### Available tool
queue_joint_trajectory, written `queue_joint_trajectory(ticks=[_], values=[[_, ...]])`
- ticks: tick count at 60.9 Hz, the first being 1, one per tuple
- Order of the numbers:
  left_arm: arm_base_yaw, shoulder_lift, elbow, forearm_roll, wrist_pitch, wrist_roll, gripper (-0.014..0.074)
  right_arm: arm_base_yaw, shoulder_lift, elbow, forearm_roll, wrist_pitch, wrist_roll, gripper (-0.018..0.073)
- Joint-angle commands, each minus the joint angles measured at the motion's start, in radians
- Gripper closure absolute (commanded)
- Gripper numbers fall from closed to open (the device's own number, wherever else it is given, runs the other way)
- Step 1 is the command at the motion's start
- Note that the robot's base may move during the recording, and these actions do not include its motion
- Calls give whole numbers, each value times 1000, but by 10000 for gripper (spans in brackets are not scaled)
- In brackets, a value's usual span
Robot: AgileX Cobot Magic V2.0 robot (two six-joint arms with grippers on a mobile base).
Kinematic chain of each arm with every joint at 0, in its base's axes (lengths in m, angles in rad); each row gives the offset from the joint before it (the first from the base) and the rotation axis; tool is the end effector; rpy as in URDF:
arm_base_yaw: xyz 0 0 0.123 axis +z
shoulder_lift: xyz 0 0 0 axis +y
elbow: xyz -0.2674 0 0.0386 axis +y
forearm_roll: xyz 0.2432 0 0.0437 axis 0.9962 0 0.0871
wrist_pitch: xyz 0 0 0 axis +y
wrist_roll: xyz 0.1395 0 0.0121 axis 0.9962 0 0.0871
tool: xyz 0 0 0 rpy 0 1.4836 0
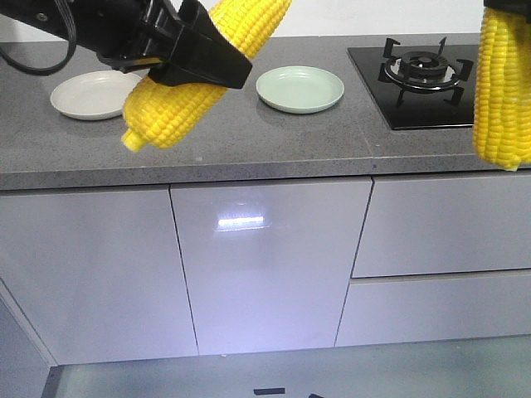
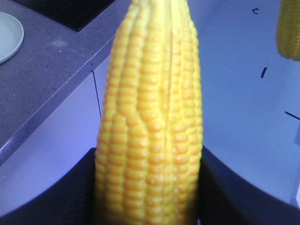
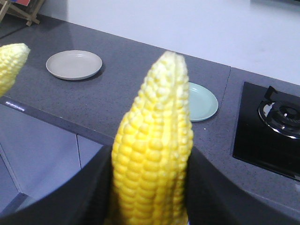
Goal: Distribute corn equally
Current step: 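Drive the base closer to the cream and green plates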
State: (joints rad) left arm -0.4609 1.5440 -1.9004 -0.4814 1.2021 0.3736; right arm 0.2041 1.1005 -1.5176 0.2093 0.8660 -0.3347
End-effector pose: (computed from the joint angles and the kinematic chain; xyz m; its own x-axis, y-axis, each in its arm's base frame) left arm 0.2770 -0.2051 0.4342 -0.4485 0.4104 -0.7940 0.7904 0.5969 -0.1379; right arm 0.2381 0.0719 0.4697 -0.2620 -0.2525 -0.9315 -0.4051 0.9048 -0.1314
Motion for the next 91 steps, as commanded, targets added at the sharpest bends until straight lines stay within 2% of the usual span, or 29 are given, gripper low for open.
queue_joint_trajectory(ticks=[1,91], values=[[0,-34,-27,-38,-57,-7,602,-4,-16,-28,11,-74,-3,564],[0,-34,-27,-38,-57,-7,602,-4,-16,-28,11,-74,-3,564]])
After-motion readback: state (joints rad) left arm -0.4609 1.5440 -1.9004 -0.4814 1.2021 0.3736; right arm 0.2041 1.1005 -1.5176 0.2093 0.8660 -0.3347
